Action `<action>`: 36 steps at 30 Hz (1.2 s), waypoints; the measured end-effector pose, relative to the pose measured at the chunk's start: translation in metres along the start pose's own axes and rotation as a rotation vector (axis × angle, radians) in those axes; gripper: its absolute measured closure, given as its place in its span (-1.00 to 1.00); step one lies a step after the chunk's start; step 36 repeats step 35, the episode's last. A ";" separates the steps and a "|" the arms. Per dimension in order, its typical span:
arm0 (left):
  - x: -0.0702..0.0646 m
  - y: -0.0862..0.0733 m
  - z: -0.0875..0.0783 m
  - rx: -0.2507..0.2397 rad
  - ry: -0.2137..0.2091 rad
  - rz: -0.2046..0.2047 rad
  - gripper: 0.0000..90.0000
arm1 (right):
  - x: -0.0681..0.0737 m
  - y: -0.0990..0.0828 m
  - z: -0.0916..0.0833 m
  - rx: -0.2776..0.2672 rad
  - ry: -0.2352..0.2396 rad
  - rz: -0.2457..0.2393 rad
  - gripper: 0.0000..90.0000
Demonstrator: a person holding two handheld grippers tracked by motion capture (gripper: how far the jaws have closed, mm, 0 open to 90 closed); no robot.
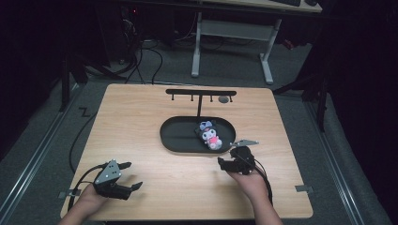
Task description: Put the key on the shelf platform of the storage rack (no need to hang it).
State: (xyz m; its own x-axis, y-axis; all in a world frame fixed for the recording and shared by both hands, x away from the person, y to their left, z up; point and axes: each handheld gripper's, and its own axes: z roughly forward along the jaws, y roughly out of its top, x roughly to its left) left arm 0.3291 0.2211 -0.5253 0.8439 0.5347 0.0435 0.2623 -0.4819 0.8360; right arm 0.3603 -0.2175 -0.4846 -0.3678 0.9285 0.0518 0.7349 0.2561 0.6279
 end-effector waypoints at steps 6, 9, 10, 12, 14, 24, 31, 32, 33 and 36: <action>0.000 0.000 0.000 0.001 0.000 -0.001 -0.66 | 0.006 -0.025 -0.005 -0.051 0.019 -0.024 -0.38; 0.000 0.000 0.000 0.001 0.000 -0.001 -0.66 | 0.011 -0.037 -0.008 -0.082 0.008 -0.041 -0.42; 0.000 0.000 0.000 0.001 0.000 -0.001 -0.66 | 0.013 -0.041 -0.009 -0.095 0.005 -0.046 -0.42; 0.000 0.000 0.000 0.001 0.000 -0.001 -0.66 | 0.018 -0.052 -0.012 -0.127 0.000 -0.046 -0.43; 0.000 0.000 0.000 0.002 0.000 0.000 -0.66 | 0.021 -0.061 -0.017 -0.165 -0.014 -0.043 -0.43; 0.000 0.000 0.000 0.002 -0.006 0.000 -0.66 | 0.028 -0.097 -0.027 -0.196 -0.054 -0.080 -0.46; 0.001 0.000 0.001 0.001 -0.008 -0.004 -0.66 | 0.026 -0.097 -0.023 -0.187 -0.068 -0.081 -0.46; 0.001 0.000 0.001 0.002 -0.009 -0.003 -0.66 | 0.026 -0.098 -0.023 -0.183 -0.069 -0.077 -0.46; 0.001 0.000 0.001 0.002 -0.009 -0.002 -0.66 | 0.026 -0.098 -0.023 -0.184 -0.067 -0.074 -0.46; 0.000 0.000 0.001 0.002 -0.008 0.001 -0.66 | 0.026 -0.098 -0.023 -0.181 -0.066 -0.073 -0.46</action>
